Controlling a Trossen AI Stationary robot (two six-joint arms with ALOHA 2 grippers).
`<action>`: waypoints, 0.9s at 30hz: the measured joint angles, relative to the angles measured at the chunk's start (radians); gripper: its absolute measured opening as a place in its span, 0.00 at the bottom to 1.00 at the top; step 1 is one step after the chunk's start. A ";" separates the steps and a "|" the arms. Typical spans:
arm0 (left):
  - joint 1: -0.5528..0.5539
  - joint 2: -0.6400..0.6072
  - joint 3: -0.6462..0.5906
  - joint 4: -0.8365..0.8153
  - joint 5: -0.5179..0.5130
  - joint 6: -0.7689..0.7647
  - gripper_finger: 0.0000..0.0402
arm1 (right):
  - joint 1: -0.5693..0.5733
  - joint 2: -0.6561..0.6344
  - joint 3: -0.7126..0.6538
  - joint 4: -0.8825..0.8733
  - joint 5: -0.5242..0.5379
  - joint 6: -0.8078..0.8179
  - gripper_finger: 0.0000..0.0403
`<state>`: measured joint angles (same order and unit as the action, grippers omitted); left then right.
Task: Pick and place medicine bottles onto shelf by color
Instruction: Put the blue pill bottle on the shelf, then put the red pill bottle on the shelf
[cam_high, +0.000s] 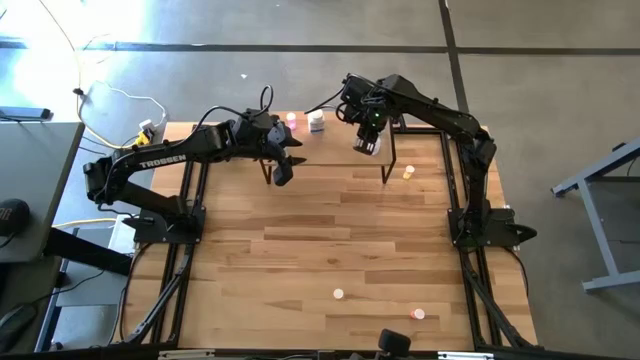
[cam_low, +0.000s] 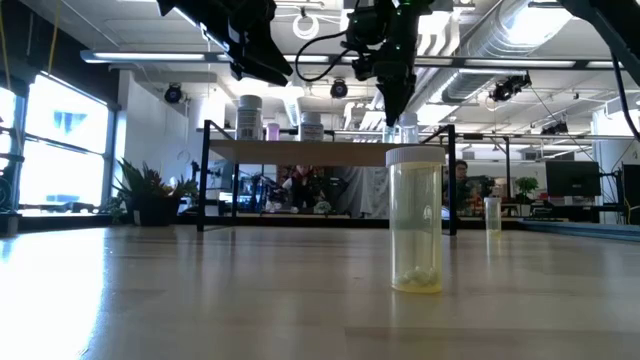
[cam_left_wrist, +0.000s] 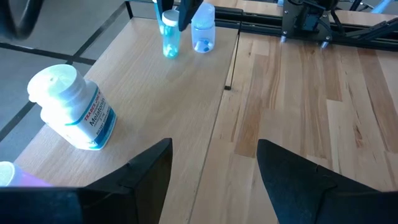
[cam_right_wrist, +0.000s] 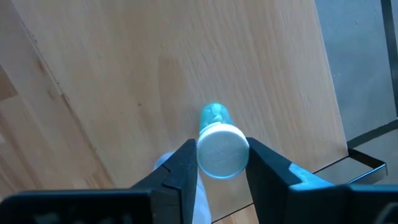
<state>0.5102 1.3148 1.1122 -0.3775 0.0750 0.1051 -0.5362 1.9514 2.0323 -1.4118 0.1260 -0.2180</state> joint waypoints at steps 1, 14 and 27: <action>0.000 0.000 0.000 0.000 0.000 0.000 0.56 | 0.000 0.000 0.000 0.001 0.000 0.000 0.27; 0.000 0.000 0.000 0.000 0.000 -0.001 0.56 | 0.000 0.001 0.000 0.023 0.020 0.010 0.37; 0.000 0.000 0.000 0.000 0.001 -0.024 0.56 | -0.001 -0.021 0.000 0.027 0.048 0.018 0.41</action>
<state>0.5101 1.3148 1.1122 -0.3779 0.0758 0.0814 -0.5375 1.9307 2.0323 -1.3848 0.1744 -0.1997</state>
